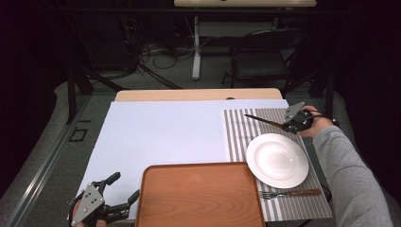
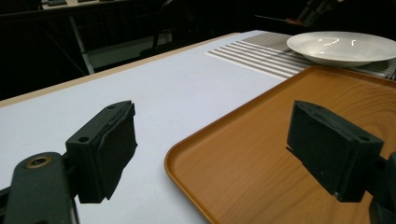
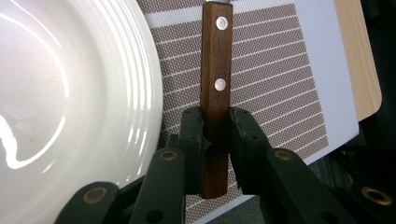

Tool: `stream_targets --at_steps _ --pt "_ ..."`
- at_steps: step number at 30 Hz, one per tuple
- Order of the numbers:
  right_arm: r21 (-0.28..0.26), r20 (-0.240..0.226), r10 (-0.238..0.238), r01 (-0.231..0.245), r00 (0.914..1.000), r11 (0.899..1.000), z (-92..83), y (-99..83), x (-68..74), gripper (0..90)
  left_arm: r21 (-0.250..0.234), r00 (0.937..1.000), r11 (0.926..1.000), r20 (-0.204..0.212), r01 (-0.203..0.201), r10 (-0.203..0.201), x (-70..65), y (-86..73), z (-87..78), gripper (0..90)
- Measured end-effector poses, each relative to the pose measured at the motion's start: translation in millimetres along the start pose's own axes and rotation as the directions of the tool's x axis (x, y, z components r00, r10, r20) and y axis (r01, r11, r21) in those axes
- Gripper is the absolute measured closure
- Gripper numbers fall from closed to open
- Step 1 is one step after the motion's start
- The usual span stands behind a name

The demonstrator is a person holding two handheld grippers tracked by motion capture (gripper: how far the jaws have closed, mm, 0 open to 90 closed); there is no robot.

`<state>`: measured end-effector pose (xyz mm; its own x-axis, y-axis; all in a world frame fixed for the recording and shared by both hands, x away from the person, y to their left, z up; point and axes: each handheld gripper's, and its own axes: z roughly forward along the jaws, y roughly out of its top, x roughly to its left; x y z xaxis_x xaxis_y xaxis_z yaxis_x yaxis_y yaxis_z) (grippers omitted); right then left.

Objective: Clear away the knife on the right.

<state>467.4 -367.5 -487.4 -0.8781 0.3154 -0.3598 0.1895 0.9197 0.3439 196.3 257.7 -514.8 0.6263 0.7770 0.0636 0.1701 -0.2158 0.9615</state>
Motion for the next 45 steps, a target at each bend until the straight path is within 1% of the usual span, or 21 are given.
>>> stream_targets --at_steps 5,7,10,12,14,16,17,18,20,24,25,28,31,33,37,38,39,40,43,44,45 --pt "-0.046 -0.008 0.057 -0.057 0.9984 0.997 -11.1 -0.9 5.4 76.0 0.001 1.0000 1.0000 0.003 0.005 -0.005 -0.1 -0.5 0.0 15.8" --pt "-0.079 -0.007 0.079 -0.080 0.9968 0.994 -15.0 -2.2 6.5 76.1 0.003 1.0000 1.0000 0.003 0.005 -0.005 0.1 -0.7 -0.2 15.8" --pt "-0.107 -0.015 0.139 -0.140 0.9902 0.984 -20.8 -3.3 11.2 76.1 0.005 1.0000 1.0000 0.000 0.007 -0.007 1.2 -1.7 -0.8 15.8" --pt "-0.130 -0.026 0.181 -0.183 0.9831 0.974 -24.8 -3.2 15.2 76.1 0.008 0.9999 0.9999 -0.003 0.014 -0.014 3.0 -2.5 -1.6 15.8" --pt "-0.170 -0.027 0.221 -0.223 0.9748 0.960 -29.1 -3.4 19.2 76.1 0.001 0.9996 0.9996 -0.002 0.028 -0.028 5.1 -2.6 -2.5 15.7" --pt "-0.199 -0.036 0.269 -0.271 0.9624 0.942 -33.7 -3.2 23.0 76.1 -0.003 0.9992 0.9993 -0.015 0.037 -0.037 6.7 -2.3 -3.7 15.8" --pt "-0.199 -0.031 0.302 -0.302 0.9527 0.932 -36.3 -2.7 26.9 76.0 -0.002 0.9992 0.9993 -0.015 0.038 -0.038 7.7 -2.1 -4.2 15.8" --pt "-0.199 -0.031 0.302 -0.302 0.9527 0.932 -36.3 -2.7 26.9 76.0 -0.004 0.9990 0.9991 -0.019 0.042 -0.042 8.4 -1.9 -4.4 15.8" --pt "-0.206 -0.035 0.331 -0.331 0.9431 0.921 -37.3 -2.3 31.5 76.1 -0.003 0.9989 0.9991 -0.021 0.042 -0.042 9.8 -1.9 -4.4 15.8" --pt "-0.233 -0.060 0.411 -0.413 0.9096 0.880 -36.2 0.5 42.9 76.1 0.009 0.9993 0.9993 -0.013 0.035 -0.035 11.1 -2.8 -3.2 15.8" --pt "-0.235 -0.070 0.419 -0.423 0.9055 0.875 -36.3 1.2 44.8 76.1 0.014 0.9995 0.9994 -0.009 0.032 -0.032 11.3 -3.0 -2.8 15.8" --pt "-0.239 -0.063 0.474 -0.474 0.8785 0.847 -36.6 5.5 53.5 76.1 0.013 0.9996 0.9995 0.001 0.030 -0.030 10.4 -3.0 -1.3 15.8" --pt "-0.263 -0.061 0.510 -0.506 0.8583 0.821 -41.2 9.3 63.1 76.1 0.017 0.9998 0.9997 0.013 0.017 -0.017 8.9 -2.5 -0.5 15.8" --pt "-0.296 -0.075 0.546 -0.541 0.8347 0.787 -46.1 10.1 70.5 76.1 0.016 0.9997 0.9997 0.016 0.016 -0.017 8.2 -2.5 -0.4 15.8" --pt "-0.309 -0.100 0.596 -0.595 0.7964 0.742 -53.7 11.7 86.9 76.1 0.008 0.9998 0.9999 0.012 0.015 -0.015 7.3 -2.0 -1.1 15.8" --pt "-0.313 -0.103 0.601 -0.600 0.7922 0.736 -56.4 11.5 90.7 76.1 0.008 0.9998 0.9999 0.015 0.012 -0.012 6.8 -1.8 -1.8 15.8" --pt "-0.319 -0.114 0.615 -0.615 0.7802 0.721 -59.6 10.9 95.2 76.1 0.007 0.9998 0.9999 0.015 0.011 -0.011 6.3 -1.7 -2.1 15.8" --pt "-0.321 -0.110 0.623 -0.621 0.7744 0.715 -61.4 10.5 97.8 76.1 0.006 0.9999 0.9999 0.013 0.010 -0.010 5.7 -1.6 -2.3 15.8" --pt "-0.323 -0.081 0.634 -0.622 0.7692 0.714 -69.1 7.1 106.5 76.1 0.004 0.9999 1.0000 0.013 0.007 -0.007 4.7 -1.4 -2.3 15.8" --pt "-0.322 -0.067 0.643 -0.626 0.7628 0.710 -72.0 4.9 110.2 76.1 0.005 0.9999 1.0000 0.012 0.007 -0.007 4.4 -1.5 -2.3 15.8" --pt "-0.330 -0.065 0.647 -0.628 0.7596 0.704 -73.1 3.4 112.4 76.1 0.006 0.9999 1.0000 0.013 0.006 -0.006 4.3 -1.6 -2.2 15.8"
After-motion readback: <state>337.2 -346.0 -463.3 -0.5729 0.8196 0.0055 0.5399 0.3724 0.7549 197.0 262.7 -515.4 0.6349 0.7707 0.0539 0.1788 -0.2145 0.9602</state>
